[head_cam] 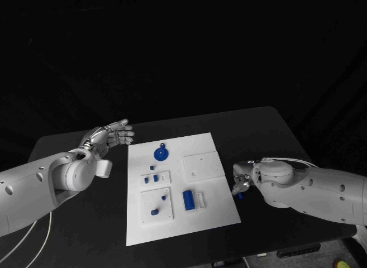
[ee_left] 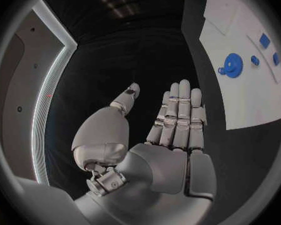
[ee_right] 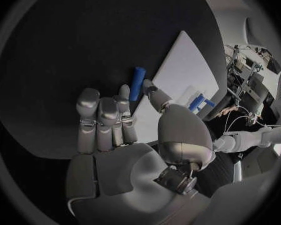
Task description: Assemble the parts on the task board
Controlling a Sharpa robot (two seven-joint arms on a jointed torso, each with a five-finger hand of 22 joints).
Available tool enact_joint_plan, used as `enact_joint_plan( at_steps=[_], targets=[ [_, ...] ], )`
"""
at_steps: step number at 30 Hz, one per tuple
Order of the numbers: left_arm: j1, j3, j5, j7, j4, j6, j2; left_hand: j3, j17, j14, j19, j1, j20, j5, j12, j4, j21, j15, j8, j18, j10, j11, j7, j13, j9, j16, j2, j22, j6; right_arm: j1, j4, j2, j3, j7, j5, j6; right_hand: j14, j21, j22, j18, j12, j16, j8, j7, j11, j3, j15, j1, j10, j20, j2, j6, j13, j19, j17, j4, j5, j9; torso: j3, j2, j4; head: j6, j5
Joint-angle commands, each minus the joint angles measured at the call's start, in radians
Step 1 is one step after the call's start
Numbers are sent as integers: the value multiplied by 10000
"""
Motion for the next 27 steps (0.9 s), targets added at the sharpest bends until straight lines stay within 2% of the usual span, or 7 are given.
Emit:
enact_joint_plan(
  at_steps=[1, 10, 11, 14, 15, 20, 27],
  targets=[
    [8, 6, 34, 60, 28, 149, -1, 40, 18, 59, -22, 19, 57, -37, -6, 37, -62, 17, 43, 140, -82, -17, -24, -15, -16, -60, 39, 14, -75, -264, -158, 76, -182, -163, -623, 341, 13, 60, 178, 629, 25, 24, -144, 48, -63, 27, -89, 81, 25, 80, -33, -36, -10, 1, 13, 10, 23, -4025, 9, 0, -10, -13, 7],
    [8, 6, 32, 57, 23, 146, 8, 41, 22, 60, -21, 20, 57, -37, -6, 36, -63, 17, 44, 140, -83, -17, -24, -16, -17, -62, 41, 16, -75, -264, -145, 72, -182, -228, -471, 604, 17, 57, 167, 629, -2, 9, -170, 57, -56, 15, -84, 23, 19, 104, -92, -63, -27, 4, 6, 37, 24, -4046, 14, 2, -9, -32, -7],
    [8, 6, 32, 56, 23, 146, 11, 41, 22, 60, -21, 21, 57, -37, -6, 36, -63, 17, 45, 140, -83, -17, -24, -16, -17, -63, 41, 17, -75, -264, -139, 77, -182, -197, -407, 625, 12, 47, 160, 629, -19, -3, -185, 55, -57, 150, -86, 174, 10, 97, -58, -80, -36, -4, 1, 22, 27, -4057, 16, 3, -9, -32, -12],
    [7, 6, 32, 58, 24, 152, 21, 42, 24, 60, -21, 22, 57, -37, -6, 36, -63, 18, 45, 140, -83, -17, -24, -16, -18, -64, 41, 18, -76, -264, -164, 86, -181, -91, 486, 772, 13, 20, 144, 617, -65, -39, -226, 76, -21, 1432, -56, 855, 27, 156, -86, -53, -73, -9, -11, 162, 23, -4132, 13, -1, -9, -37, -25],
    [7, 6, 32, 56, 24, 152, 26, 42, 25, 61, -21, 22, 57, -37, -6, 36, -64, 17, 46, 140, -83, -17, -24, -16, -18, -64, 42, 18, -76, -264, -178, 86, -181, -65, 772, 799, 16, 31, 154, 624, -68, -42, -234, 85, -30, 1736, -50, 1038, 31, 171, 169, -34, -75, -8, -11, 96, 47, -4159, 10, -1, -8, -40, -26],
    [7, 6, 31, 58, 16, 146, 23, 45, 27, 61, -21, 24, 57, -37, -6, 37, -64, 17, 47, 140, -83, -17, -24, -16, -18, -66, 46, 19, -76, -263, -321, 80, -179, 102, 1911, 513, 17, 99, 199, 629, -50, -38, -249, 98, -14, 2370, -25, 1179, 38, 258, 642, 54, -63, -51, 5, -1, 84, -4278, 10, 1, -2, -52, -29],
    [7, 6, 27, 58, 6, 150, 37, 47, 31, 62, -20, 28, 57, -36, -5, 36, -65, 17, 49, 140, -83, -17, -24, -16, -19, -68, 50, 21, -77, -259, -530, 12, -175, 127, 2194, 215, 54, 185, 208, 629, 4, -4, -200, 68, -37, 2684, -40, 1212, 98, 281, 703, 192, -37, -29, 28, -3, 225, -4335, 2, 0, -4, -68, -32]
  ],
)
